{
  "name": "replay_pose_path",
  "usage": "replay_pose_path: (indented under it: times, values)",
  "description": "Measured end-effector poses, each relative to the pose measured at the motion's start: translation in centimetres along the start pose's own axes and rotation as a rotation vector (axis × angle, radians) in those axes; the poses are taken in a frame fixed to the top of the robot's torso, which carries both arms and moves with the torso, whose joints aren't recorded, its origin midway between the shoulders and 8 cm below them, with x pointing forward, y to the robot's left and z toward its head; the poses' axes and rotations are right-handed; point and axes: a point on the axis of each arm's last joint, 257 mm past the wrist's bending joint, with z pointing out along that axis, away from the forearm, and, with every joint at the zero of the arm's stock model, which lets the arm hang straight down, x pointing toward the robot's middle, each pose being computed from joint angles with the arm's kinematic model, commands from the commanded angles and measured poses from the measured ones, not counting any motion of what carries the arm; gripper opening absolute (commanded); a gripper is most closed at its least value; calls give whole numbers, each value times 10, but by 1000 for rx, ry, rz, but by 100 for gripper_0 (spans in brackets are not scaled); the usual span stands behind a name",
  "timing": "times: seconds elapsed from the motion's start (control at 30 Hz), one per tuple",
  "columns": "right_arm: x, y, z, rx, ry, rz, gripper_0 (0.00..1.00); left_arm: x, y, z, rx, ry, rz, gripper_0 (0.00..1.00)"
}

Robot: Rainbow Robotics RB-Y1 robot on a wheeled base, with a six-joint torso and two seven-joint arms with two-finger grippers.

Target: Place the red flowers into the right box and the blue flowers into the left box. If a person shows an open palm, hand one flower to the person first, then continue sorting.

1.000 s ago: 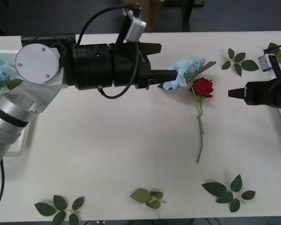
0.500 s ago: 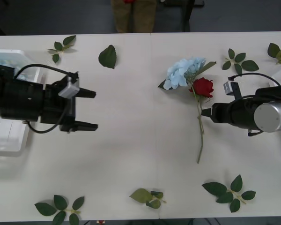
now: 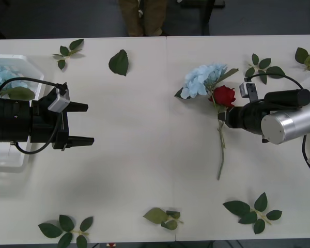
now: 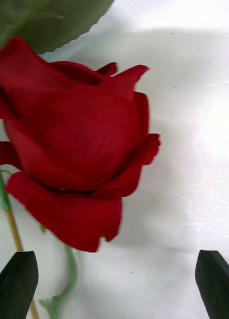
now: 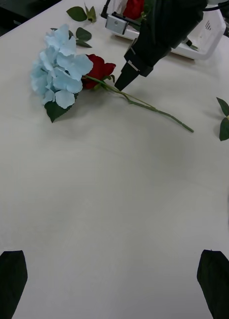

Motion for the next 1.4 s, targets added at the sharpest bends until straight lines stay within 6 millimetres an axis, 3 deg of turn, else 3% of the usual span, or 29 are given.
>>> replay_pose_path:
  times: [0.13,0.6,1.03,1.33,1.4]
  values:
    - [1,-10,4,29,-2,-8,91,-1,0,1,-1,-5,-1,100]
    - [-1,-8,1,61,8,5,92,-2,2,3,-17,-17,-10,100]
    - [-17,20,12,72,-30,13,92,-1,1,4,-16,-19,-13,100]
    - [-10,23,24,110,-6,-51,92,-1,1,4,-16,-19,-13,100]
    - [-5,19,26,118,6,-52,83,-1,1,4,-16,-20,-14,100]
